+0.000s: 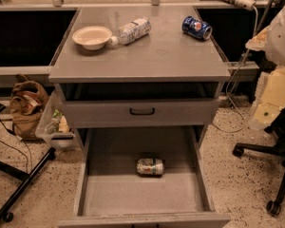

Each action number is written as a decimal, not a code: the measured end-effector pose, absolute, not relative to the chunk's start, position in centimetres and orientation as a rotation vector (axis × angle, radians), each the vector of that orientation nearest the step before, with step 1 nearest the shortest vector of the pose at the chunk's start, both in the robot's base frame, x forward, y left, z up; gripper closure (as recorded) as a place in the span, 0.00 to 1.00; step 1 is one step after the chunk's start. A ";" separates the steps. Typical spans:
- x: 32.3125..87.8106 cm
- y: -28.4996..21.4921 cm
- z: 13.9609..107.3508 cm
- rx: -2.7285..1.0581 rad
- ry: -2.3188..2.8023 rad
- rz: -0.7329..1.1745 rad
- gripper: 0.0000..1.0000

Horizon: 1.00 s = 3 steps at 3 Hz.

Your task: Pick 7up can from middle drawer and place on counter

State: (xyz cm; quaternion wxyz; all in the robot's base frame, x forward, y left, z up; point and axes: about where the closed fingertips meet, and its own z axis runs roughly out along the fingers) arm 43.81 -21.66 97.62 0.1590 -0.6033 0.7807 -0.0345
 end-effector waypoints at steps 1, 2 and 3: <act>43.8 -21.7 97.6 -1.725 2.232 -0.098 0.00; 44.3 -21.2 95.1 -1.683 2.244 -0.064 0.00; 45.1 -20.8 88.5 -1.569 2.312 0.007 0.00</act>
Offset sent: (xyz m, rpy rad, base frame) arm 0.0157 0.0122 -0.0879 0.1058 0.0301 -0.0769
